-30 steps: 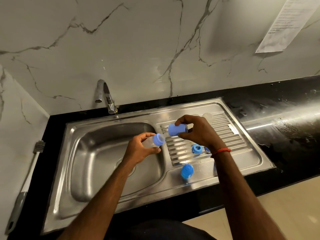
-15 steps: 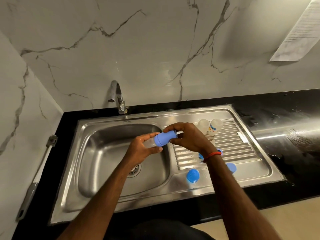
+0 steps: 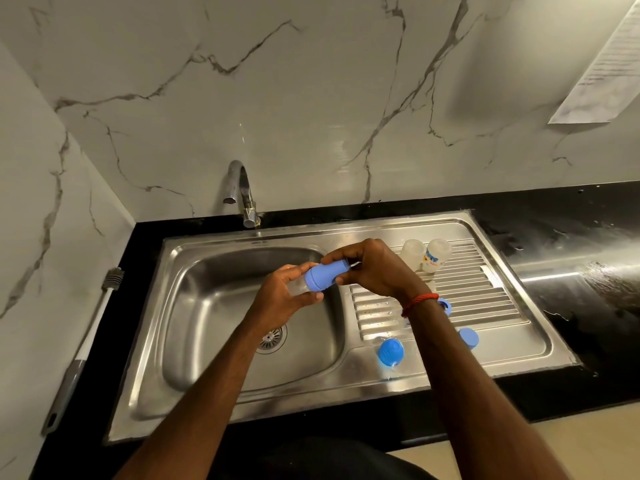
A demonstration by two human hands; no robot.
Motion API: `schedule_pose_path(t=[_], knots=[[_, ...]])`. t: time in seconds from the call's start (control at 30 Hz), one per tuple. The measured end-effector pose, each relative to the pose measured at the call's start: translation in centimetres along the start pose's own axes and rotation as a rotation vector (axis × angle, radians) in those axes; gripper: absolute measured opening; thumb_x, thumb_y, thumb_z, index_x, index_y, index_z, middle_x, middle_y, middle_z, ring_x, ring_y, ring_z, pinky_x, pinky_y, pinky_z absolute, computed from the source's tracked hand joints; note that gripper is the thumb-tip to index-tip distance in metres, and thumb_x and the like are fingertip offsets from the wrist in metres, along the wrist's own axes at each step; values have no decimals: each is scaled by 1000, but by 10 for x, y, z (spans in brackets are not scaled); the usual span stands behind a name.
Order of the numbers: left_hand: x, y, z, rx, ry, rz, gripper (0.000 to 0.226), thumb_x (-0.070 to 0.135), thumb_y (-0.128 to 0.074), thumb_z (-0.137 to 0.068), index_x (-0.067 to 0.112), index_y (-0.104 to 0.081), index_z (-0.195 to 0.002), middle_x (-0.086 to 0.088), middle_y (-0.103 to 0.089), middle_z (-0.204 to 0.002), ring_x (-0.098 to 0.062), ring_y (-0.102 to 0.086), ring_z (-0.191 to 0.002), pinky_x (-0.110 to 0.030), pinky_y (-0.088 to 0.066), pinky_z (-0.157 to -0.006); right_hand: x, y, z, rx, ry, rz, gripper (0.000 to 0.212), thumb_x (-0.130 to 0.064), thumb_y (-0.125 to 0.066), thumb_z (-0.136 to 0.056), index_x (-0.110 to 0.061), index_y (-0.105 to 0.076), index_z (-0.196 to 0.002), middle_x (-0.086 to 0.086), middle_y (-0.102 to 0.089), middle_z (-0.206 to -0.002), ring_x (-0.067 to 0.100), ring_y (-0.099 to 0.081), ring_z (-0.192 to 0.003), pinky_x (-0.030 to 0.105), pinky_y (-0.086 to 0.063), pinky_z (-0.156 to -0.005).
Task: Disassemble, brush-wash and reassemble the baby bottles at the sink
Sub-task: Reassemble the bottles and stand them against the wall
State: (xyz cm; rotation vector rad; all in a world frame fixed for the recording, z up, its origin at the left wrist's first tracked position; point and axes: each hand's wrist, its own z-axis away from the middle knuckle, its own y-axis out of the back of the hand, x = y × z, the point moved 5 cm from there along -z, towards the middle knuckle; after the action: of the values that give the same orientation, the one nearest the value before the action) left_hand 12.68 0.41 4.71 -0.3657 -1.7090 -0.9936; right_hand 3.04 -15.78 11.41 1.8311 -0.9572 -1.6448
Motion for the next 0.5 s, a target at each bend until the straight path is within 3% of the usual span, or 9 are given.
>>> schedule_pose_path(t=[0.13,0.27,0.4,0.5], knots=[[0,0,3,10,-26,-23,64,14,-85,-77,9,-60,-136,-1,-64,-116,2,-62,-102,-8,-48,-84,1,-2,0,3,-2,-13,44,-16,-80,-81,-7,-69,-122,9,-74,-111,11,-67,-98,0,-44,-85],[2,0,5,14,-59,-65,62,20,-85,-79,10,-60,-135,-2,-66,-115,-6,-63,-102,-11,-50,-84,1,-3,0,18,-32,-57,40,-19,-77,-85,-4,-68,-121,11,-73,-109,9,-65,-92,0,-46,-80],[2,2,9,50,-71,-70,59,18,-84,-80,10,-61,-134,-2,-66,-115,-2,-62,-101,-9,-49,-84,-1,-7,-1,28,-84,-152,37,-21,-74,-87,-3,-68,-119,9,-73,-100,1,-68,-74,9,-54,-72],[7,2,9,88,-99,-94,59,17,-85,-78,8,-62,-131,-4,-66,-114,0,-63,-98,-7,-47,-83,0,-12,0,49,-146,-208,33,-24,-71,-90,-4,-68,-116,7,-73,-97,2,-71,-72,16,-58,-69]])
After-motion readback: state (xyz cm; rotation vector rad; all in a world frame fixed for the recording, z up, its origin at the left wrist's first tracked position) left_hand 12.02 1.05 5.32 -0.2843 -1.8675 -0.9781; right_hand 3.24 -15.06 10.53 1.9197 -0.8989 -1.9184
